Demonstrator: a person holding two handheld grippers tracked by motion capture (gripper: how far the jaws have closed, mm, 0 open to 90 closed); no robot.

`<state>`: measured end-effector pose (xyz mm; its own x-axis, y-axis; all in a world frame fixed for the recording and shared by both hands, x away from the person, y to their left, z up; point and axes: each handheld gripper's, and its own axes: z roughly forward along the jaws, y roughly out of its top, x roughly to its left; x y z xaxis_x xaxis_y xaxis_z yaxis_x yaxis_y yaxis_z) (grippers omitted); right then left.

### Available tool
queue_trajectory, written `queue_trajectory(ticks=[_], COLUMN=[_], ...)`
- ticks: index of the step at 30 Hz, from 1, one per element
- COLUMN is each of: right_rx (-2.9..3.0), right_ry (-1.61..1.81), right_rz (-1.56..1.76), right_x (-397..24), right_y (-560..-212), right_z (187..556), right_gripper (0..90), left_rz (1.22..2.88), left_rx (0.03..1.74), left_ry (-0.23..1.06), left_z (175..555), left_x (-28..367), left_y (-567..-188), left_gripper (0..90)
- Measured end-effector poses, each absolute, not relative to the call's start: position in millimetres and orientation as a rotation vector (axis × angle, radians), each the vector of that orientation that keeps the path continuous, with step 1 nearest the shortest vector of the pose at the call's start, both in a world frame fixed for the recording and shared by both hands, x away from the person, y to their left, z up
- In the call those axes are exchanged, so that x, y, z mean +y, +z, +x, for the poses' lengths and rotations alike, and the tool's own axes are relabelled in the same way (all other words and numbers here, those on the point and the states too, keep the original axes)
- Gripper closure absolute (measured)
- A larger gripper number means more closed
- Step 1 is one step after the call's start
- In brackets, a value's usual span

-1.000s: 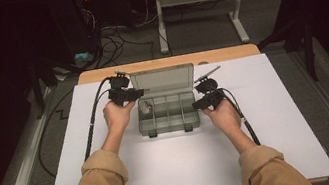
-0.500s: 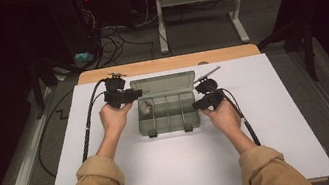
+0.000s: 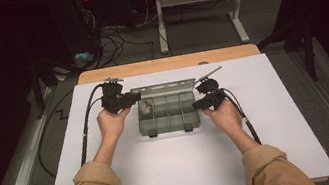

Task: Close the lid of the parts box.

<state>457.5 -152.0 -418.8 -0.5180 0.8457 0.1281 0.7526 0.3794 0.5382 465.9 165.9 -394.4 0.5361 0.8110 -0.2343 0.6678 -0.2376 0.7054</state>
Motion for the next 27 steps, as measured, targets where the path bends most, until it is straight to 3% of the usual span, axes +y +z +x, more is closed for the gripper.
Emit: queue_trajectory(ticks=[10,20,27], right_rx=[2.527,2.453,2.45], right_ry=[0.985,1.087,1.118], right_rz=[1.41,1.35,1.325], right_x=[-161.5,-172.0,-172.8], right_y=[-415.1,-396.6,-392.4], right_z=[459.4,454.6,453.9], right_gripper=[61.1,89.8,90.0], left_rz=[2.002,2.027,2.045], left_rx=[1.188,1.175,1.18], left_ry=[0.225,0.216,0.189], left_z=[464.0,458.9,458.1], left_x=[166.9,167.7,169.5], left_y=[-404.4,-409.1,-414.9], left_gripper=[64.3,63.5,60.6])
